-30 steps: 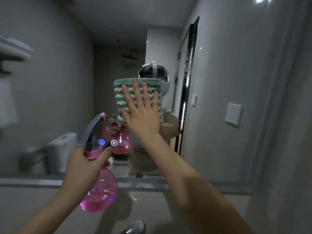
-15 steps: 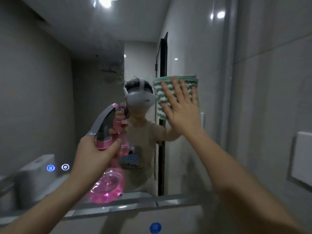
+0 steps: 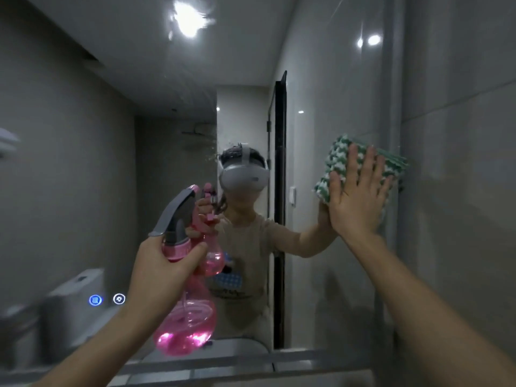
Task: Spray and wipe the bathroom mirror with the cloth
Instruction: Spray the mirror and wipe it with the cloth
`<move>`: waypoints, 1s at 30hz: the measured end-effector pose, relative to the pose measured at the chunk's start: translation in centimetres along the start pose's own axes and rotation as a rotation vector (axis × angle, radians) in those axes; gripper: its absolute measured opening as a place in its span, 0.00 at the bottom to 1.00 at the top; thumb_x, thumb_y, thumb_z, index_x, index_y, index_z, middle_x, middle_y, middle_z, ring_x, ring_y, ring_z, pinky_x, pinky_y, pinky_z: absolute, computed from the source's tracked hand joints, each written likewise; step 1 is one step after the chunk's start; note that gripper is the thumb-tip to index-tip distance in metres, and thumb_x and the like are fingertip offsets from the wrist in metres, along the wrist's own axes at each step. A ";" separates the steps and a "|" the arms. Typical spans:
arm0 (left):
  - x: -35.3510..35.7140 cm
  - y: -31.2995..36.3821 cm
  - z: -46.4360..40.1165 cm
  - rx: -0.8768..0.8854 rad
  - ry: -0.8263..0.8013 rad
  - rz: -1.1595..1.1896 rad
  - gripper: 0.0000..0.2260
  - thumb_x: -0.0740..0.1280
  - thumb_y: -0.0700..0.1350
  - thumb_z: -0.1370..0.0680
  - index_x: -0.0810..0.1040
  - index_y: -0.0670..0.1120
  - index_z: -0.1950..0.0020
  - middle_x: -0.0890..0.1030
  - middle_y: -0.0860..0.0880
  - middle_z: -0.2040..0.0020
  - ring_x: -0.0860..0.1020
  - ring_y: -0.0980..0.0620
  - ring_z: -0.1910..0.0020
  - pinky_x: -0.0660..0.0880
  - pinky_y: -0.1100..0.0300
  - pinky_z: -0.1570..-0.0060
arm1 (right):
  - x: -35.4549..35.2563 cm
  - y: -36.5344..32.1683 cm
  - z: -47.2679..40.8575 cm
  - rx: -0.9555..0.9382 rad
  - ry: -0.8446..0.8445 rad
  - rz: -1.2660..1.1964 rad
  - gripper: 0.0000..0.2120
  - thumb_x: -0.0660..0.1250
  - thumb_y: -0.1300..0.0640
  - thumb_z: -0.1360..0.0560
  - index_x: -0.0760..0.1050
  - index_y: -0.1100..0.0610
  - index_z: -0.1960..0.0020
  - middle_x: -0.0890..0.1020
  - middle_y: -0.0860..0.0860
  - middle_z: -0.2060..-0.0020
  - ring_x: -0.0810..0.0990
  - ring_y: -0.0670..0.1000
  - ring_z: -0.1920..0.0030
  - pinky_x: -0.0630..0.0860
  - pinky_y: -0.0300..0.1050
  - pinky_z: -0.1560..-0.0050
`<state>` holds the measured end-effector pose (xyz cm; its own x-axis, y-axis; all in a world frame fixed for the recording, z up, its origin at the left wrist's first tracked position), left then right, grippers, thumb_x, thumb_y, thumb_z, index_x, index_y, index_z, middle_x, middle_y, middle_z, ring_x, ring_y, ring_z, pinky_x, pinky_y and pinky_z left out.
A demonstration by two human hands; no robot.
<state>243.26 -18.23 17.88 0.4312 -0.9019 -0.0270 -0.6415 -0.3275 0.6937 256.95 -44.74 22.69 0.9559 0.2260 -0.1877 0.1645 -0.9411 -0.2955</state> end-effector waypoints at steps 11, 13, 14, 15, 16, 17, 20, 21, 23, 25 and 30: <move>-8.3 -0.5 -1.8 0.063 0.104 -0.028 0.14 0.70 0.34 0.29 0.74 0.48 0.70 0.79 0.57 0.77 0.75 0.62 0.77 0.73 0.67 0.72 | 1.5 -19.9 0.5 -0.177 -0.080 0.017 0.31 0.40 0.39 0.20 0.35 0.52 0.23 0.40 0.57 0.24 0.38 0.58 0.24 0.30 0.59 0.30; -9.5 -0.5 -2.4 0.079 0.128 -0.020 0.14 0.70 0.33 0.29 0.73 0.47 0.70 0.78 0.56 0.77 0.75 0.62 0.77 0.71 0.73 0.74 | 2.0 -23.5 1.2 -0.266 -0.101 0.032 0.32 0.41 0.38 0.20 0.34 0.52 0.24 0.39 0.56 0.24 0.38 0.58 0.25 0.25 0.60 0.34; -10.1 -0.5 -2.6 0.088 0.138 -0.017 0.14 0.70 0.33 0.29 0.73 0.47 0.70 0.78 0.55 0.78 0.74 0.60 0.77 0.71 0.72 0.74 | 2.2 -25.0 1.6 -0.307 -0.103 0.037 0.32 0.41 0.38 0.20 0.32 0.53 0.25 0.40 0.56 0.24 0.38 0.58 0.25 0.24 0.59 0.35; -10.7 -0.5 -2.9 0.097 0.148 -0.019 0.14 0.70 0.33 0.29 0.72 0.47 0.70 0.77 0.54 0.78 0.75 0.56 0.75 0.72 0.70 0.74 | 2.4 -26.4 2.0 -0.346 -0.101 0.037 0.32 0.42 0.38 0.20 0.30 0.52 0.26 0.40 0.56 0.24 0.38 0.57 0.24 0.24 0.59 0.35; -11.1 -0.4 -3.1 0.102 0.151 -0.017 0.14 0.70 0.34 0.29 0.72 0.47 0.71 0.77 0.53 0.78 0.74 0.54 0.74 0.72 0.68 0.74 | 2.6 -27.6 2.5 -0.387 -0.101 0.034 0.31 0.42 0.38 0.20 0.29 0.52 0.28 0.40 0.55 0.23 0.38 0.57 0.24 0.25 0.58 0.34; -11.5 -0.3 -3.2 0.104 0.149 -0.008 0.14 0.70 0.33 0.29 0.74 0.47 0.72 0.77 0.53 0.78 0.74 0.54 0.75 0.72 0.67 0.74 | 2.7 -28.6 3.0 -0.427 -0.106 0.030 0.31 0.42 0.38 0.20 0.29 0.52 0.28 0.40 0.55 0.23 0.38 0.57 0.24 0.25 0.58 0.33; -12.0 0.5 -3.6 0.122 0.153 0.000 0.15 0.69 0.32 0.29 0.73 0.45 0.73 0.77 0.53 0.79 0.73 0.58 0.79 0.71 0.69 0.77 | 2.7 -30.0 3.5 -0.530 -0.127 0.046 0.31 0.43 0.40 0.19 0.34 0.51 0.24 0.39 0.55 0.23 0.37 0.57 0.24 0.28 0.58 0.31; -12.1 0.8 -3.8 0.134 0.152 -0.013 0.14 0.69 0.33 0.29 0.72 0.44 0.72 0.77 0.53 0.80 0.73 0.58 0.80 0.70 0.69 0.77 | 2.5 -29.8 3.2 -0.569 -0.138 0.058 0.30 0.43 0.40 0.19 0.35 0.51 0.23 0.39 0.55 0.23 0.37 0.57 0.24 0.29 0.57 0.31; -11.9 1.4 -4.4 0.143 0.141 -0.029 0.11 0.72 0.36 0.30 0.72 0.43 0.69 0.77 0.54 0.79 0.73 0.59 0.80 0.70 0.71 0.78 | 2.1 -28.7 2.0 -0.692 -0.152 0.096 0.29 0.42 0.40 0.19 0.37 0.49 0.23 0.39 0.53 0.23 0.37 0.55 0.24 0.29 0.56 0.30; -11.2 2.0 -5.1 0.146 0.132 -0.060 0.10 0.73 0.38 0.32 0.73 0.44 0.68 0.77 0.55 0.79 0.73 0.60 0.80 0.69 0.72 0.78 | 1.5 -26.9 0.4 -0.815 -0.147 0.142 0.27 0.41 0.41 0.19 0.38 0.46 0.23 0.40 0.50 0.23 0.38 0.52 0.24 0.30 0.54 0.30; -6.8 4.1 -6.0 0.192 0.101 -0.036 0.11 0.68 0.33 0.28 0.73 0.46 0.67 0.77 0.56 0.79 0.74 0.62 0.79 0.70 0.72 0.78 | -0.1 -19.8 -3.5 -0.633 -0.130 0.112 0.26 0.39 0.41 0.19 0.37 0.44 0.23 0.39 0.49 0.23 0.38 0.51 0.24 0.33 0.54 0.28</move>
<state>241.49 -11.70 25.21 0.5115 -0.8588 0.0296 -0.7293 -0.4157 0.5435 254.48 -26.97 31.88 0.9449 0.1095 -0.3086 0.2151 -0.9181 0.3329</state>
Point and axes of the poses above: each hand's wrist, its own z-axis away from the middle knuckle, its own x-axis out of the palm, y = z × x, the point moved 1 cm from there along -z, towards the middle knuckle
